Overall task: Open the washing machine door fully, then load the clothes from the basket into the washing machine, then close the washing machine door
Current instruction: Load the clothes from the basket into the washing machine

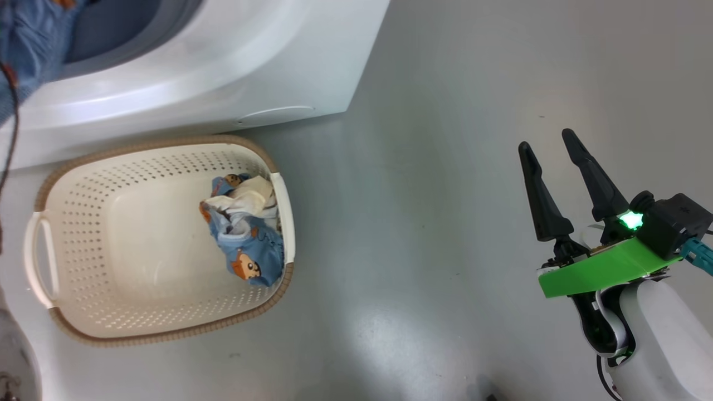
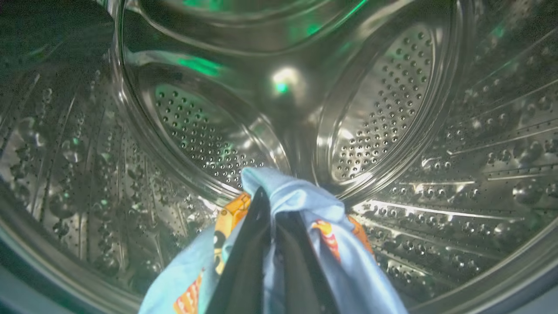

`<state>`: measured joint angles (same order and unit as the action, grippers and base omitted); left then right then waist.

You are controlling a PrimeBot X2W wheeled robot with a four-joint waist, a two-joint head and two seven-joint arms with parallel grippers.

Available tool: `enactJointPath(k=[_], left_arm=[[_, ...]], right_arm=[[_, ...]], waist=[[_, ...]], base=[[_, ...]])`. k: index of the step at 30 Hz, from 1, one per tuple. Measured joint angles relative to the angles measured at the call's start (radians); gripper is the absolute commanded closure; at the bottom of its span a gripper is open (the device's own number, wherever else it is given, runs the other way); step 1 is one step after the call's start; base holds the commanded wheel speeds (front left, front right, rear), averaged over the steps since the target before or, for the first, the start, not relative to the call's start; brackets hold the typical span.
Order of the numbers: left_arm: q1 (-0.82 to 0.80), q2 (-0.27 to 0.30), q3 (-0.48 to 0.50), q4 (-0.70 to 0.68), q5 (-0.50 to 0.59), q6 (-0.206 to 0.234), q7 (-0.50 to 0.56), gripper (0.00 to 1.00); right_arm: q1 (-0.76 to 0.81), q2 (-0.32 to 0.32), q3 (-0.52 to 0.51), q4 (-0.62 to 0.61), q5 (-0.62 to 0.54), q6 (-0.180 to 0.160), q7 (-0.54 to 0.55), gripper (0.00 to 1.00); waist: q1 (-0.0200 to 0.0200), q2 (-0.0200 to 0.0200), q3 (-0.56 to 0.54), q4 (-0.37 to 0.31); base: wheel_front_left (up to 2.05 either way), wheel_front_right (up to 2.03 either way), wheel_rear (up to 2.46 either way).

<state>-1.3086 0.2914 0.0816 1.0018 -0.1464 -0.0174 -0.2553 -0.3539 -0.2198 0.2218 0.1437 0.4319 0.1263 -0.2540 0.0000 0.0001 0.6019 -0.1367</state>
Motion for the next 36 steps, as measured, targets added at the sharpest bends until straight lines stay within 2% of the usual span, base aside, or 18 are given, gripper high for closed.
enactJointPath(k=[2, 10, 11, 12, 13, 25, 31, 36], left_arm=[[-0.002, 0.003, -0.001, -0.019, 0.002, 0.002, 0.000, 1.00], [-0.001, 0.005, 0.021, -0.246, 0.027, 0.013, -0.001, 1.00], [0.000, 0.002, 0.030, -0.259, 0.026, 0.012, -0.002, 0.93], [0.003, 0.000, 0.031, -0.251, 0.027, 0.008, -0.002, 0.51], [0.013, 0.000, 0.026, -0.241, 0.035, 0.003, -0.001, 0.00], [0.063, -0.012, 0.027, -0.025, 0.040, -0.019, -0.001, 0.00], [0.080, -0.029, 0.019, -0.020, 0.044, -0.027, -0.001, 0.00], [0.187, -0.060, 0.024, -0.063, 0.044, -0.028, -0.001, 0.00]], right_arm=[[0.000, 0.001, 0.001, 0.000, 0.000, 0.000, 0.000, 0.00], [-0.001, 0.002, 0.004, -0.004, 0.000, 0.000, 0.000, 0.00], [-0.001, 0.002, 0.004, -0.004, 0.000, 0.000, 0.000, 0.00], [-0.001, 0.002, 0.004, -0.004, 0.000, 0.000, 0.000, 0.00], [-0.001, 0.003, 0.004, -0.004, 0.000, 0.000, 0.000, 0.00], [-0.007, 0.007, 0.012, -0.002, 0.000, 0.000, 0.000, 0.00], [-0.007, 0.003, 0.009, -0.002, 0.000, 0.000, 0.000, 0.00], [-0.006, -0.009, 0.000, 0.000, 0.000, 0.000, 0.000, 0.00]], waist=[[0.0000, 0.0000, 0.002, -0.005], [0.0000, -0.0001, 0.020, -0.019], [0.0000, 0.0000, 0.022, -0.020], [0.0000, 0.0000, 0.022, -0.020], [0.0000, 0.0000, 0.022, -0.019], [0.0000, 0.0000, 0.004, -0.010], [0.0000, -0.0001, -0.015, -0.001], [0.0000, 0.0000, -0.043, 0.011]], base=[[0.00, 0.00, 0.00], [0.00, 0.00, 0.00], [0.00, 0.00, 0.00], [0.00, 0.00, 0.00], [0.00, 0.00, 0.00], [0.00, 0.00, 0.00], [0.00, 0.00, 0.00], [0.00, 0.00, 0.00]])
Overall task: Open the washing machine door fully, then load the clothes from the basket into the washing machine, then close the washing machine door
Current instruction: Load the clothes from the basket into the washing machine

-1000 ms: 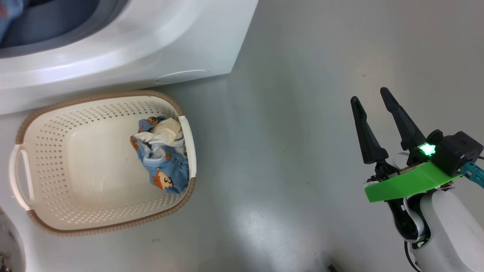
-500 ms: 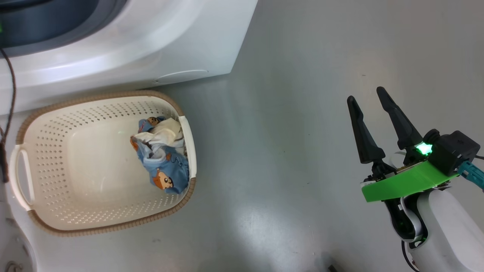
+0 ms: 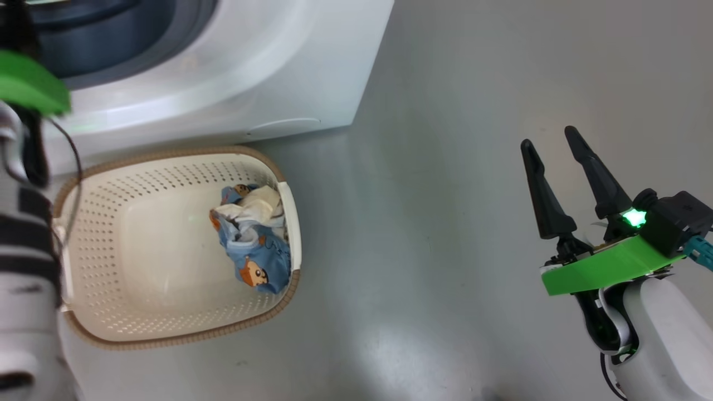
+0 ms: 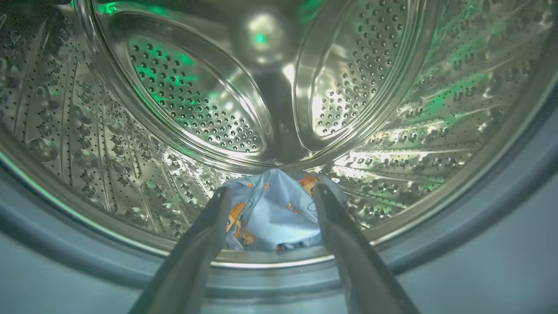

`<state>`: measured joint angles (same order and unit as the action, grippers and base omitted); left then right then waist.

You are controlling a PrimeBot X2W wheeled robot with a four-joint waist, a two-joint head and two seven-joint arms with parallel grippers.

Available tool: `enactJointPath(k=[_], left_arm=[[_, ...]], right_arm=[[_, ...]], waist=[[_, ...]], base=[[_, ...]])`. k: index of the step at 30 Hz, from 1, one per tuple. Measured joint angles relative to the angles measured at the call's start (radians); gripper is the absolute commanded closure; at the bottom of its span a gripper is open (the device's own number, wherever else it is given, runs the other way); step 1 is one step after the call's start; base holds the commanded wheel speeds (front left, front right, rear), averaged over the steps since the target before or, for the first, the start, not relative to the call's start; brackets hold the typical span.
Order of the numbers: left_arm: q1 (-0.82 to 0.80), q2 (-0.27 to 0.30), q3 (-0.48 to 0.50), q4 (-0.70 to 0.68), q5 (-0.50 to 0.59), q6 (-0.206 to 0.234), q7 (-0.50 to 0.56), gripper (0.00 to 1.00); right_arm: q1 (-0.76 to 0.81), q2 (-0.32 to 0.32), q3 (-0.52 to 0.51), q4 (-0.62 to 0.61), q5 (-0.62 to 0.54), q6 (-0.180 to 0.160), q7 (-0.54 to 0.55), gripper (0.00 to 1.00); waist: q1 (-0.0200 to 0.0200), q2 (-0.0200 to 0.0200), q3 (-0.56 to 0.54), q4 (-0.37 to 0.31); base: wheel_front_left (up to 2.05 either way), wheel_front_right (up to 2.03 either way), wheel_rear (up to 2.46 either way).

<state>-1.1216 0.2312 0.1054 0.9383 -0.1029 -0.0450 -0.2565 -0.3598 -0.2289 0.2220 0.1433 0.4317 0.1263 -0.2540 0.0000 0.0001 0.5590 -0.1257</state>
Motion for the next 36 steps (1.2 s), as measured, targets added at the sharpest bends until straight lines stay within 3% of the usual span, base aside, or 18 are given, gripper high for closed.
enactJointPath(k=[22, 36], left_arm=[[0.473, -0.124, 0.029, -0.311, 0.018, -0.004, 0.000, 0.00], [0.724, -0.147, 0.035, -0.410, 0.035, -0.035, 0.000, 0.00]], right_arm=[[0.106, -0.040, -0.058, 0.037, 0.000, 0.000, 0.000, 0.00], [0.226, -0.052, -0.073, 0.056, 0.000, 0.000, 0.000, 0.00]], waist=[[0.0000, 0.0000, -0.185, 0.076], [0.0000, 0.0000, -0.356, 0.122]], base=[[0.00, 0.00, 0.00], [0.00, 0.00, 0.00]])
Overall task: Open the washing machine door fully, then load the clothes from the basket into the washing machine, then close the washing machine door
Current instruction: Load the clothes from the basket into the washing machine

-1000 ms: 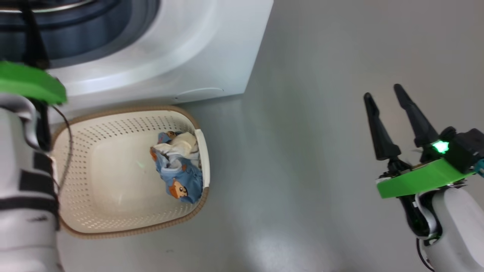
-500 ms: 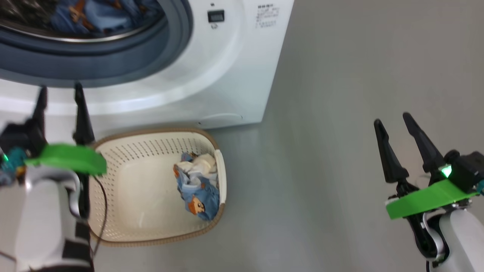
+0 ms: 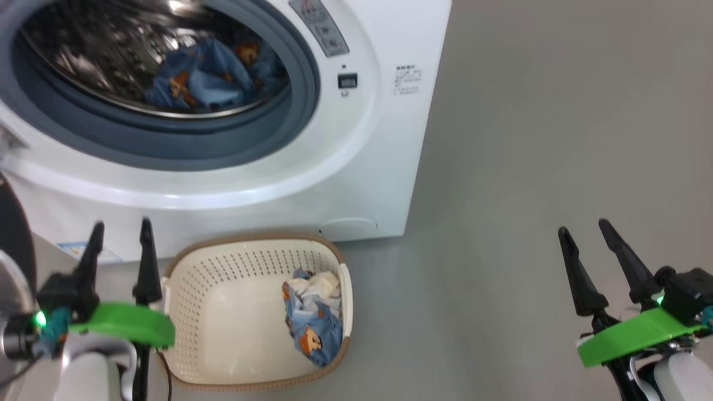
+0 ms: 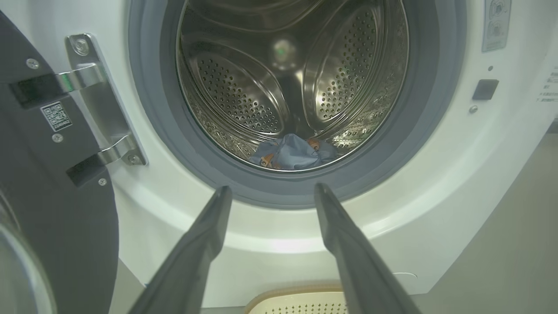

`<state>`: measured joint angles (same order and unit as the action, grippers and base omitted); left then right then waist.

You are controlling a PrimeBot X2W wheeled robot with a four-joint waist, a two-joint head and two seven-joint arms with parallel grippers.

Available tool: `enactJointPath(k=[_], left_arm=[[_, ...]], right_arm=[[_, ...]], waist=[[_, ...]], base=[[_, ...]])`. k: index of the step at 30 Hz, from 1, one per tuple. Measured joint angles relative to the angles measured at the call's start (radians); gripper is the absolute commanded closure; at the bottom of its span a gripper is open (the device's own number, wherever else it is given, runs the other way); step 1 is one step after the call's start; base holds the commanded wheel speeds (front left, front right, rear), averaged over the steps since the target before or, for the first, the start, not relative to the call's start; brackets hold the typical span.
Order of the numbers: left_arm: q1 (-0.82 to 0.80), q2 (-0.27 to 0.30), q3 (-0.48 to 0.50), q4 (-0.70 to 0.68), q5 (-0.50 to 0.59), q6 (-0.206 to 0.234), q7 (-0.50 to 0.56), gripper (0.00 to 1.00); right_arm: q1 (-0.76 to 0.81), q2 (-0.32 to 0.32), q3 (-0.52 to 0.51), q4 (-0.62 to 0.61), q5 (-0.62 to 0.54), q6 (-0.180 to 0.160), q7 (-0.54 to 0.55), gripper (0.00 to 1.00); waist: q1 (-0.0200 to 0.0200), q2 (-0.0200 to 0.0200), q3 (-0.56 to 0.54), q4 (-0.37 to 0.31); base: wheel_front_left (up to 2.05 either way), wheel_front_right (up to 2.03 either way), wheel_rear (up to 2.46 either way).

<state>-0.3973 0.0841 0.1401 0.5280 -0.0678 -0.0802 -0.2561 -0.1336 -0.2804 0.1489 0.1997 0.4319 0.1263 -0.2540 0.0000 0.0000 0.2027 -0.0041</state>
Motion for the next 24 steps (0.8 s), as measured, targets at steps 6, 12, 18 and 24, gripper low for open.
enactJointPath(k=[6, 12, 18, 24], left_arm=[[0.093, -0.001, 0.006, -0.048, 0.000, -0.008, 0.001, 0.00], [0.187, -0.005, 0.017, -0.114, 0.000, -0.015, 0.001, 0.00], [0.266, -0.011, 0.026, -0.171, -0.002, -0.016, 0.001, 0.00], [0.337, -0.024, 0.028, -0.207, -0.004, -0.016, 0.001, 0.00]], right_arm=[[0.040, -0.002, -0.011, 0.000, 0.000, 0.000, 0.000, 0.00], [0.073, -0.005, -0.019, -0.003, 0.000, 0.000, 0.000, 0.00], [0.095, -0.004, -0.023, -0.008, 0.000, 0.000, 0.000, 0.00], [0.109, -0.003, -0.027, -0.010, 0.000, 0.000, 0.000, 0.00]], waist=[[-0.0001, 0.0000, -0.056, 0.013], [-0.0001, 0.0000, -0.092, 0.023], [0.0000, 0.0000, -0.111, 0.021], [0.0000, 0.0000, -0.126, 0.015]], base=[[0.00, 0.00, 0.00], [0.00, 0.00, 0.00], [0.00, 0.00, 0.00], [0.00, 0.00, 0.00]])
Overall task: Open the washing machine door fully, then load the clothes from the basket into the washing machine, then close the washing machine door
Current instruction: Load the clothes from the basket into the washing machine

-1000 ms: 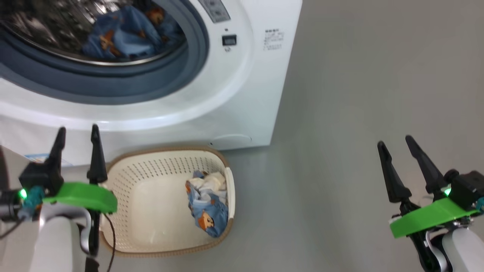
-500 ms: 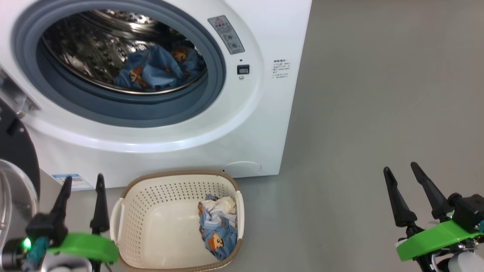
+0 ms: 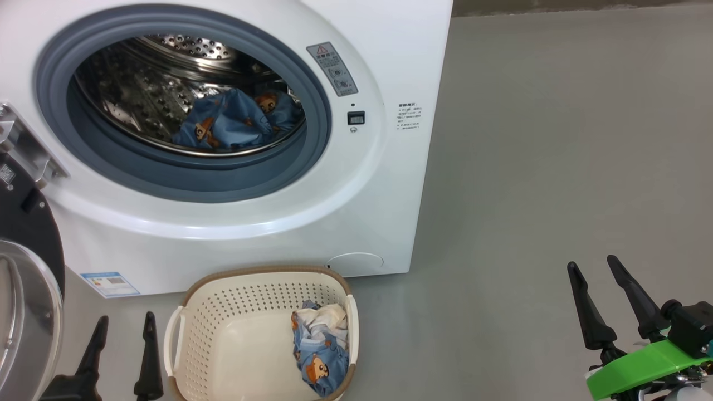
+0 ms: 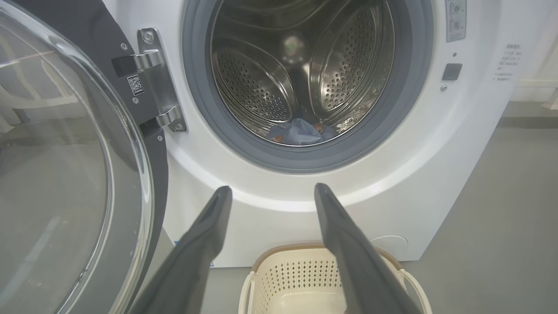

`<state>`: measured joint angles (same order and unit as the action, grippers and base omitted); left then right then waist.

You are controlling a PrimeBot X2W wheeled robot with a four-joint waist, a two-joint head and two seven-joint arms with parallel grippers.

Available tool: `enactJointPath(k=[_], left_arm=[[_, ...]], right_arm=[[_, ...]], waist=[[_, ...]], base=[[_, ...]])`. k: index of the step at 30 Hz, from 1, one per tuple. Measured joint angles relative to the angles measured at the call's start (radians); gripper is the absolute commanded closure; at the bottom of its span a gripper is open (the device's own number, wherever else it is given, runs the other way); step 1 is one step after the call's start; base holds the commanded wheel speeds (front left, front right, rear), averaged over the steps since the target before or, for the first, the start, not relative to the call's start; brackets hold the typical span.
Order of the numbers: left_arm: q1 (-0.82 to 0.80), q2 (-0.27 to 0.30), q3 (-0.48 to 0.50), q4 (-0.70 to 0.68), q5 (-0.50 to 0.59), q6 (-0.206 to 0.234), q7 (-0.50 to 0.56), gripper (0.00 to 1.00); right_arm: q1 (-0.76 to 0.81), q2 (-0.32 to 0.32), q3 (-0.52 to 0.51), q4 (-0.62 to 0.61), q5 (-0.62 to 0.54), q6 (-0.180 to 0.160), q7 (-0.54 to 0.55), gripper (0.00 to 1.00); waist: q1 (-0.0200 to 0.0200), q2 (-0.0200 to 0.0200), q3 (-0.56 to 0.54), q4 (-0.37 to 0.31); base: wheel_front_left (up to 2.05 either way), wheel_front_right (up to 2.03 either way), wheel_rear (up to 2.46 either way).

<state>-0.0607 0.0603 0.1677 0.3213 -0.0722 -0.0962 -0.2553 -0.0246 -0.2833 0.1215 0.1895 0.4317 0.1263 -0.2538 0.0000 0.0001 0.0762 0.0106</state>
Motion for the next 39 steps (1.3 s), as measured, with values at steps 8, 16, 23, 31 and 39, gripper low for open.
enactJointPath(k=[8, 16, 23, 31, 39], left_arm=[[0.009, -0.002, 0.000, -0.014, 0.000, 0.000, 0.000, 0.00], [0.008, -0.009, -0.001, -0.015, -0.007, -0.002, 0.000, 0.00], [-0.007, -0.016, -0.014, 0.021, -0.044, -0.009, 0.000, 0.00], [-0.066, -0.016, -0.044, 0.121, -0.075, -0.019, 0.000, 0.00], [-0.195, -0.021, -0.114, 0.323, -0.130, -0.028, 0.000, 0.00]], right_arm=[[0.013, 0.007, -0.003, -0.002, 0.000, 0.000, 0.000, 0.00], [0.011, 0.010, -0.003, -0.008, 0.000, 0.000, 0.000, 0.00], [-0.013, 0.024, -0.005, -0.012, -0.001, 0.000, 0.000, 0.00], [-0.056, 0.038, -0.015, -0.017, -0.002, 0.000, 0.000, 0.00], [-0.128, 0.048, -0.017, -0.026, -0.002, 0.000, 0.000, 0.00]], waist=[[0.0000, 0.0000, -0.001, -0.001], [0.0000, 0.0000, 0.021, -0.006], [0.0000, 0.0000, 0.067, -0.011], [0.0000, 0.0000, 0.117, -0.017], [0.0000, 0.0000, 0.193, -0.025]], base=[[0.00, 0.00, 0.00], [0.00, 0.00, 0.00], [0.00, 0.00, 0.00], [0.00, 0.00, 0.00], [0.00, 0.00, 0.00]])
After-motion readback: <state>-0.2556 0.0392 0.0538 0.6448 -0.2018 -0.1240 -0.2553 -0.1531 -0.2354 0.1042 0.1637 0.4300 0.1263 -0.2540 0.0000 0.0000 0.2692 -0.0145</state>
